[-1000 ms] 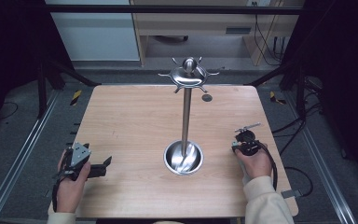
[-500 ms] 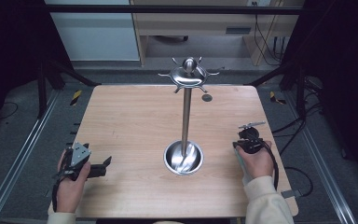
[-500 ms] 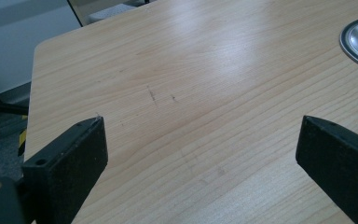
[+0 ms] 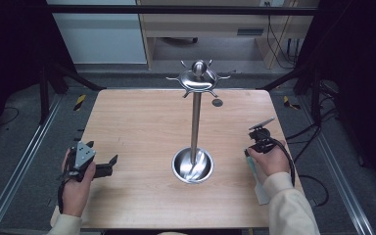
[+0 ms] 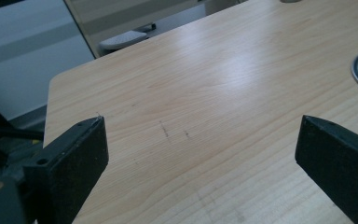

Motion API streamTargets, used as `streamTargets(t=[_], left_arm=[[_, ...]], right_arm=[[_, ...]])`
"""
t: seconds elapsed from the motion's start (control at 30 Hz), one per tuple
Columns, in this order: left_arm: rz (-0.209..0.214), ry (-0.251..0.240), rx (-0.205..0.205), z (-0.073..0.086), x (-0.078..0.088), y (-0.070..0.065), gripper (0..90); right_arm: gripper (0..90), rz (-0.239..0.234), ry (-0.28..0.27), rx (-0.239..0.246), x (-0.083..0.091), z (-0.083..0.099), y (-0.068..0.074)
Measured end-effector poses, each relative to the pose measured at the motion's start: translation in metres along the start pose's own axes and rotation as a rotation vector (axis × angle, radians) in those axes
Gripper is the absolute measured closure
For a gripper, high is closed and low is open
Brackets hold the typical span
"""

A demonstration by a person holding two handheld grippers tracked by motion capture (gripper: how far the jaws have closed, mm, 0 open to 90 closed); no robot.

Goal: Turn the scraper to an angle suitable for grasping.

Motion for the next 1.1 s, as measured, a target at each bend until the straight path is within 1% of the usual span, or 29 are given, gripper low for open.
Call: streamTargets(t=[0.03,0.1,0.13,0.17,0.2,0.23,0.27,0.3,0.33,0.37,0.4,0.47,0.5,0.63,0.7,0.8,0.97,1.1], left_arm=[[0.004,0.001,-0.008,0.002,0.002,-0.002,2.1],[0.011,0.002,-0.003,0.004,0.003,-0.003,2.2],[0.026,0.0,0.018,0.006,0.006,-0.004,2.2],[0.039,-0.017,0.055,0.007,0.01,-0.005,2.3],[0.039,-0.017,0.055,0.007,0.01,-0.005,2.3],[0.025,-0.015,0.054,0.007,0.013,-0.005,2.3],[0.013,-0.012,0.047,0.008,0.014,-0.005,2.3],[0.0,-0.002,0.037,0.01,0.013,-0.004,2.3],[-0.011,0.009,0.031,0.012,0.012,-0.004,2.2],[-0.011,0.009,0.031,0.012,0.012,-0.004,2.3],[-0.03,0.031,0.029,0.015,0.01,-0.001,2.3],[-0.038,0.037,0.033,0.016,0.009,0.001,2.3],[-0.054,0.045,0.046,0.018,0.009,0.005,2.3],[-0.062,0.053,0.054,0.021,0.009,0.008,2.3],[-0.061,0.042,0.057,0.02,0.01,0.008,2.3],[-0.06,0.045,0.048,0.021,0.011,0.007,2.3],[-0.058,0.044,0.048,0.021,0.012,0.007,2.3],[-0.056,0.044,0.048,0.021,0.011,0.007,2.3]], right_arm=[[61.4,0.008,0.021,0.006,-0.002,-0.002,0.002],[61.5,0.01,0.04,0.008,-0.005,-0.004,0.005],[61.5,0.01,0.04,0.008,-0.005,-0.004,0.005],[61.7,0.011,0.054,0.013,-0.008,-0.006,0.009],[61.7,0.011,0.054,0.013,-0.008,-0.006,0.009],[61.8,0.016,0.062,0.001,-0.01,-0.008,0.009],[61.8,0.019,0.065,-0.001,-0.01,-0.008,0.008],[61.9,0.025,0.066,-0.008,-0.01,-0.007,0.006],[62.2,0.024,0.066,-0.025,-0.009,-0.007,0.006],[62.1,0.029,0.062,-0.018,-0.01,-0.006,0.005],[62.2,0.029,0.069,-0.014,-0.01,-0.005,0.005],[62.2,0.024,0.07,-0.014,-0.01,-0.004,0.006],[62.7,0.017,0.071,-0.015,-0.011,-0.004,0.007],[63.6,0.014,0.083,-0.018,-0.016,-0.003,0.003],[64.4,0.011,0.089,-0.035,-0.019,-0.002,-0.001],[66.9,0.001,0.091,-0.038,-0.021,-0.003,-0.003],[68.7,-0.001,0.105,-0.046,-0.024,-0.004,-0.003],[70.8,0.013,0.108,-0.036,-0.024,-0.005,-0.001]])
Point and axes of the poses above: each handheld gripper's, and its own axes: x roughly backward along the jaws, z roughly out of its underside, y roughly to its left, the point moved 7 cm from there along -x, roughly forward along the jaws, and after that the axes turned 12 degrees about y, right-handed, at the moved point
